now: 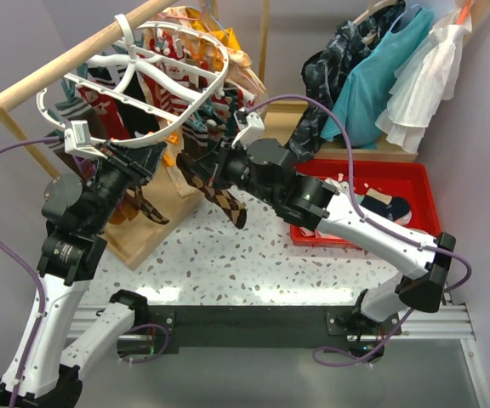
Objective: Clip the socks to the hanger
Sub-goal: Clamp the sock onto the hanger.
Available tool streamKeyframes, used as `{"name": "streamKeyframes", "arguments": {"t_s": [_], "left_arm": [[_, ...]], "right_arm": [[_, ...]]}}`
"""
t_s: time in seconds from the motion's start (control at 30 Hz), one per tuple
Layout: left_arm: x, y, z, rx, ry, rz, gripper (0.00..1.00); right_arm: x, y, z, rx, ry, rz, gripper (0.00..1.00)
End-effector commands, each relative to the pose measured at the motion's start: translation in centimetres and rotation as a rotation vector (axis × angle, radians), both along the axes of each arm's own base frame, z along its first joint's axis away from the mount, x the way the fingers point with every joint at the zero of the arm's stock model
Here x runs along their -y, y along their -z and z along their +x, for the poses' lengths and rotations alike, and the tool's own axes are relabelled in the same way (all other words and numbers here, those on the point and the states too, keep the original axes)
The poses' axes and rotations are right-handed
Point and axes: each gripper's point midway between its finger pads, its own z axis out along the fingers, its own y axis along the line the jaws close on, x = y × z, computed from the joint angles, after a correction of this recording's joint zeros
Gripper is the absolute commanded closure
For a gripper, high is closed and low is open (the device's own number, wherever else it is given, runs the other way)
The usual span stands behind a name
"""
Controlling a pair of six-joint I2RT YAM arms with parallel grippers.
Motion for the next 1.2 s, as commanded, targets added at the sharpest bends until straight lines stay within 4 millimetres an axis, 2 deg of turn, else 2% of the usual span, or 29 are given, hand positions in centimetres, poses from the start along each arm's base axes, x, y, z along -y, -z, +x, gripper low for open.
{"name": "streamKeyframes", "arguments": {"t_s": [0.0, 0.73, 1.17], "left_arm": [[0.7, -1.2, -0.4, 0.077, 0.050, 0.032, 0.89], [0.1, 0.0, 0.4, 0.047, 0.002, 0.081, 0.89], [-0.5, 0.3, 0.6, 0.035, -0.034, 0.067, 0.89]], "right_arm": [[-0.5, -3.5, 0.3, 0.034, 0.014, 0.098, 1.00], [-2.0, -5.1, -0.8, 0.060, -0.036, 0.122, 1.00], [-3.4, -5.5, -2.4, 0.077, -0.095, 0.110, 1.00]]}}
